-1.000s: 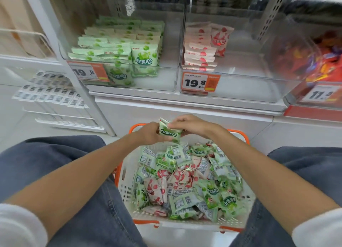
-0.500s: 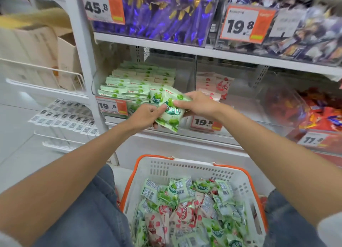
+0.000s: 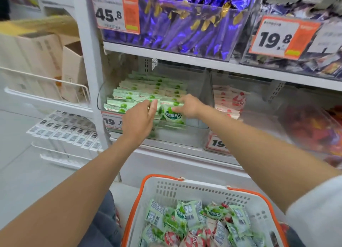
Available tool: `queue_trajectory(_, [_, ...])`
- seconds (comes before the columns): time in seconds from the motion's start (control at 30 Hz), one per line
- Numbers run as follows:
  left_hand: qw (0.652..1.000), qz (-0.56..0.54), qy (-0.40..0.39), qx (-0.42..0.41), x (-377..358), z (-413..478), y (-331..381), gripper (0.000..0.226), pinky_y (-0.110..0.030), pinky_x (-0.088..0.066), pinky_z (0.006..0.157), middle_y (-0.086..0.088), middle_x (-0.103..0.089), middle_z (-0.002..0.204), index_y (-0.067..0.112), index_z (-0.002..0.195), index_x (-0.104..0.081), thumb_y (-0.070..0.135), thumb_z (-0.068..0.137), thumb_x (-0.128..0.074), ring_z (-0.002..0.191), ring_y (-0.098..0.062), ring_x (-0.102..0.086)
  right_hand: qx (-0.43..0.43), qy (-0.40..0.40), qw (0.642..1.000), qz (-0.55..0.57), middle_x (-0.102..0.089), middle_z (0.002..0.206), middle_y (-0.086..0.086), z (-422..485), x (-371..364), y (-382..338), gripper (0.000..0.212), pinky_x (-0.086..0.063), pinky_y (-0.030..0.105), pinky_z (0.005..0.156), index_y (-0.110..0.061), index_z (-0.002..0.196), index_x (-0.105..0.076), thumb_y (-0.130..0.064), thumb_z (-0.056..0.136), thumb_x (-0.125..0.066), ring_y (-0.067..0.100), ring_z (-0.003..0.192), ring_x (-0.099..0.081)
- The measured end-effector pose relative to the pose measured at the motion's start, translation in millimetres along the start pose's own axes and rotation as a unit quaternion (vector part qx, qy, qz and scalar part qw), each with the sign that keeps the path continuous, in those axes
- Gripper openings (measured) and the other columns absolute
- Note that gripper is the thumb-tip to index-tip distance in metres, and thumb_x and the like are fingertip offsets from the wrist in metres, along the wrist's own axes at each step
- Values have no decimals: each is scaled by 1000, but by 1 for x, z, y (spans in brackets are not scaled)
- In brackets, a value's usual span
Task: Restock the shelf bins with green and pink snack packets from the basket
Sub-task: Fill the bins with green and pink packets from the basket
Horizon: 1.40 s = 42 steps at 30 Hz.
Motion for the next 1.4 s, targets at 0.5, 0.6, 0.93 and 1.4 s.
queue_trajectory(0.5, [999, 44, 4, -24, -2, 1, 6, 49, -32, -18, 48, 3, -36, 57, 19, 63, -35, 46, 103, -26, 51, -23, -39, -203, -98, 963, 148, -42, 148, 13, -7, -49, 33, 100, -40, 34, 101, 0, 148, -26, -35, 73, -84, 28, 134, -43])
queue_trajectory(0.6, [999, 45, 4, -29, -3, 0, 6, 48, -32, -19, 48, 3, -36, 58, 21, 63, -33, 47, 102, -25, 52, -22, -39, -206, -93, 962, 156, -36, 152, 14, -1, -52, 34, 119, -42, 37, 104, 0, 150, -16, -39, 64, -89, 29, 136, -41])
queue_trajectory(0.93, [998, 53, 7, -36, -4, 1, 6, 48, -31, -21, 47, 5, -37, 57, 21, 63, -35, 47, 102, -26, 51, -21, -41, -185, -48, 980, 46, -53, 136, 10, -8, -36, 34, 81, -41, 23, 82, 1, 138, -41, -36, 77, -81, 23, 123, -54])
queue_trajectory(1.4, [998, 45, 1, -46, -7, 2, 4, 48, -31, -25, 48, 3, -41, 60, 26, 61, -32, 50, 101, -21, 55, -22, -44, -198, -49, 978, 54, -49, 142, 10, -11, -35, 33, 86, -44, 28, 87, -2, 142, -38, -46, 79, -76, 25, 126, -52])
Point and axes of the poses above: each hand's wrist, its own z-axis towards the middle knuckle, its own x-axis out of the back of the hand, y = z × x, the point moved 10 cm from there along z, towards the middle knuckle
